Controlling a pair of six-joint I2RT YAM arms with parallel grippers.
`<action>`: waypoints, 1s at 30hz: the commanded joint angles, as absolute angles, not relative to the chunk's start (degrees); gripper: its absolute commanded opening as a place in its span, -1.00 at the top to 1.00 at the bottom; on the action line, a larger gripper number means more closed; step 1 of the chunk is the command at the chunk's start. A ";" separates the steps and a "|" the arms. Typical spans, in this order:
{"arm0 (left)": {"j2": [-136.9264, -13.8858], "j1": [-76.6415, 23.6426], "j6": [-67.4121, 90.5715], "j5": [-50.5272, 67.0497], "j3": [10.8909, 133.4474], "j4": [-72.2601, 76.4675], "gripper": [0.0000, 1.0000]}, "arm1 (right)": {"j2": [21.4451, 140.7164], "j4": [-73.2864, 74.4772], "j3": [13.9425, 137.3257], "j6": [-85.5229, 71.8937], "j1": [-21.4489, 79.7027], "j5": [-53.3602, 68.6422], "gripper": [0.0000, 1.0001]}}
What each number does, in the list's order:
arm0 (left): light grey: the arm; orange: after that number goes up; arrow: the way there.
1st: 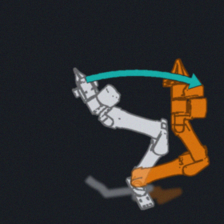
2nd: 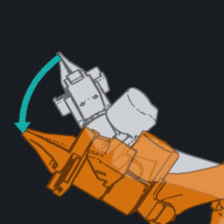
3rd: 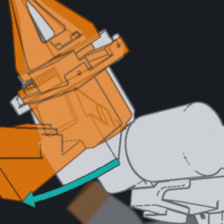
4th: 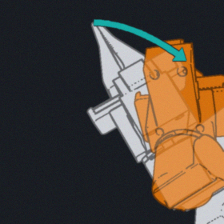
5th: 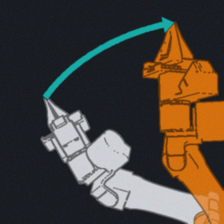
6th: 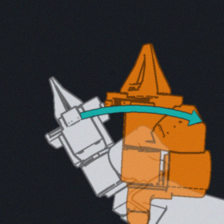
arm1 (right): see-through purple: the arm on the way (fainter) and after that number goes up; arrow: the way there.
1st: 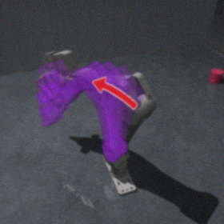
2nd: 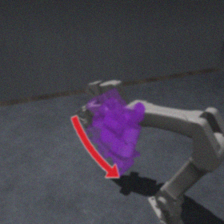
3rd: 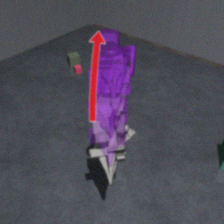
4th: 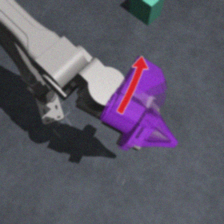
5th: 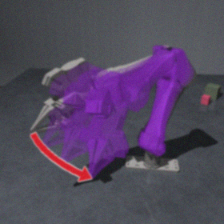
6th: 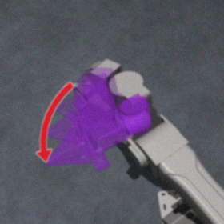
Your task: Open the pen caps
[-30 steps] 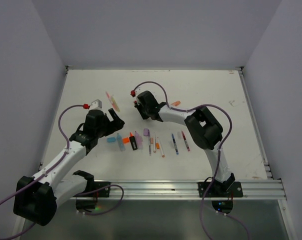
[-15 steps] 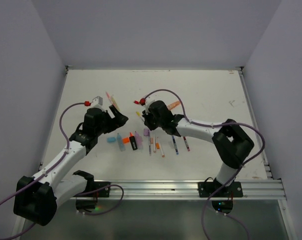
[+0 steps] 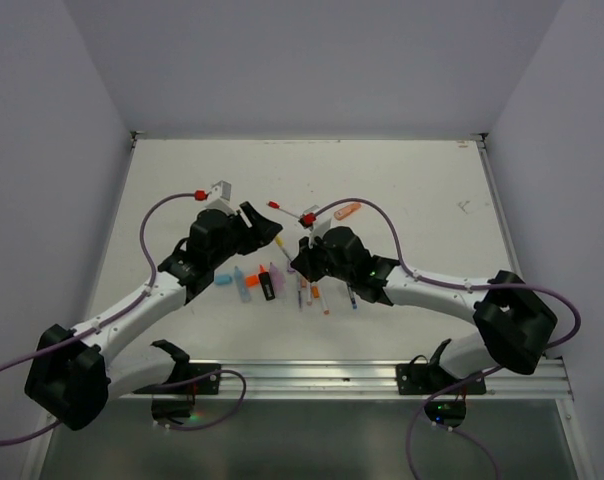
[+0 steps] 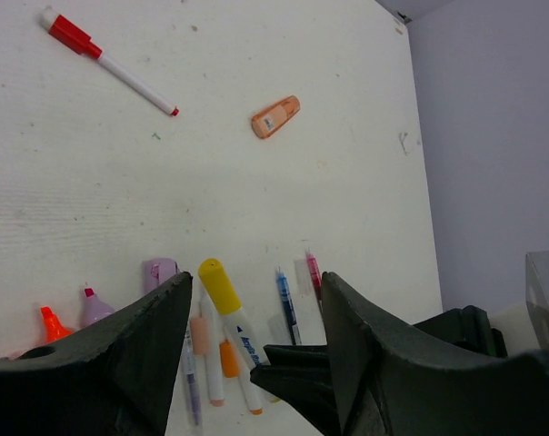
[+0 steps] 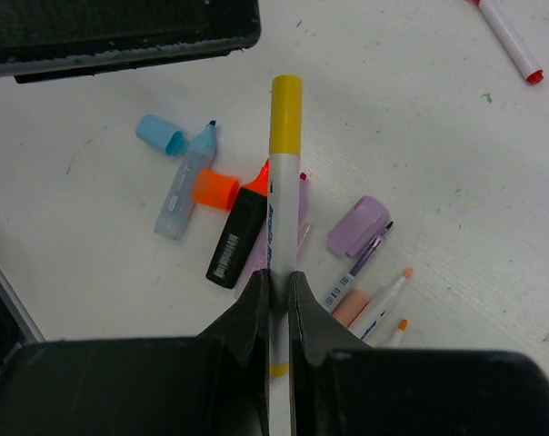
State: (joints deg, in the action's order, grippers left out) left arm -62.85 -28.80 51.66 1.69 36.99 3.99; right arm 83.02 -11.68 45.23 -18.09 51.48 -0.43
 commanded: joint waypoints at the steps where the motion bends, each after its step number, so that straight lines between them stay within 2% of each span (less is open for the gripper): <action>1: -65.30 -30.50 53.70 -2.81 40.16 6.86 -0.24 | 79.98 -16.70 44.56 -20.57 52.03 -0.26 1.00; 15: -69.08 -32.87 55.72 -3.69 41.48 5.27 -0.14 | 79.28 -18.54 43.42 -20.83 52.21 -0.26 1.00; 21: -70.66 -33.40 55.81 -3.69 41.66 5.36 0.00 | 79.19 -19.25 43.15 -21.27 52.29 -0.26 1.00; 26: -71.02 -33.84 56.16 -3.87 41.57 5.71 0.25 | 79.54 -19.95 42.72 -21.45 52.38 -0.26 1.00; 30: -70.93 -33.84 56.16 -4.39 41.66 5.45 0.31 | 79.63 -20.13 42.28 -20.92 52.47 -0.26 1.00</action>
